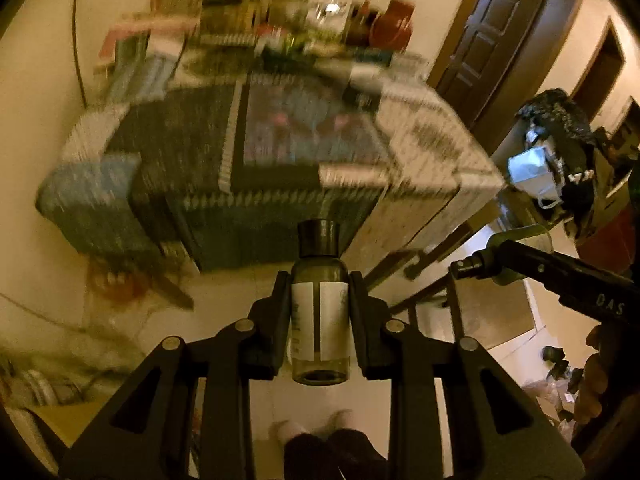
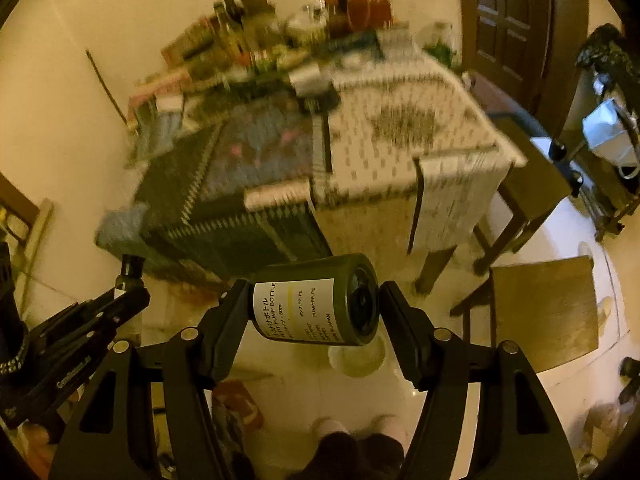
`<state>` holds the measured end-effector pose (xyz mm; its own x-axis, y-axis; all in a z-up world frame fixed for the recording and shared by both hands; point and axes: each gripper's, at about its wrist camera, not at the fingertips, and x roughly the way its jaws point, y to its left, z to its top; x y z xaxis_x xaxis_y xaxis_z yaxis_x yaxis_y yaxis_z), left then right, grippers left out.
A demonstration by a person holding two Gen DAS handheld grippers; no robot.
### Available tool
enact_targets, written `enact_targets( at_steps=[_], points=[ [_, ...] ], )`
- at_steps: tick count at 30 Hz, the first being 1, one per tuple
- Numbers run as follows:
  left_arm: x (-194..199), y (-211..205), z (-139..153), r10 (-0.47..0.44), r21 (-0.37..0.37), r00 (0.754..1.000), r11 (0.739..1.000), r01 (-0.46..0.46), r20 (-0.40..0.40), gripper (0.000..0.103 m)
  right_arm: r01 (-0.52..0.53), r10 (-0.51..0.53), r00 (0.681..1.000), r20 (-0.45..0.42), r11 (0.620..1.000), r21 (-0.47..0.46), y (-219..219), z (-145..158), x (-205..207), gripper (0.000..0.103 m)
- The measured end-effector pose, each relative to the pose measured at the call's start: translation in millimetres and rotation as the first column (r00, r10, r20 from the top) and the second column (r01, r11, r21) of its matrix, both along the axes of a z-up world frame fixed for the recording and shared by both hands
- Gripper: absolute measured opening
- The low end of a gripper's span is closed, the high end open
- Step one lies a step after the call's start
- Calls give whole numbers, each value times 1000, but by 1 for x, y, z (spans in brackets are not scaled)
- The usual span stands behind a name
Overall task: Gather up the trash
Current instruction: 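Carry the bottle down to the white floor bin with the right gripper, then open the right gripper to drop the bottle into the bin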
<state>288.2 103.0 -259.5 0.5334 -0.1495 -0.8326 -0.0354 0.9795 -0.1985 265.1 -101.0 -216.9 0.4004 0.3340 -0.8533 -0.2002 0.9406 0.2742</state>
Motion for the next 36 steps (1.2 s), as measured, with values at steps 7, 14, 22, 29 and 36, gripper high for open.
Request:
enact_targets(
  at_steps=[7, 14, 22, 29, 36],
  points=[
    [6, -9, -104, 49, -12, 994, 999, -50, -103, 27, -85, 81, 991, -109, 996, -28, 9, -97, 6, 62],
    [13, -6, -199, 71, -2, 984, 997, -72, -165, 27, -135, 128, 978, -167, 990, -36, 16, -190, 10, 62],
    [23, -8, -279, 90, -8, 973, 996, -94, -214, 27, -194, 197, 961, -194, 980, 36, 17, -261, 15, 63],
    [29, -26, -323, 57, -31, 961, 997, -68, -271, 27, -179, 181, 952, -248, 983, 33, 9, -294, 15, 65],
    [38, -55, -332, -17, -86, 948, 996, -12, -318, 28, -144, 130, 959, -252, 989, -36, -11, -290, 11, 65]
  ],
)
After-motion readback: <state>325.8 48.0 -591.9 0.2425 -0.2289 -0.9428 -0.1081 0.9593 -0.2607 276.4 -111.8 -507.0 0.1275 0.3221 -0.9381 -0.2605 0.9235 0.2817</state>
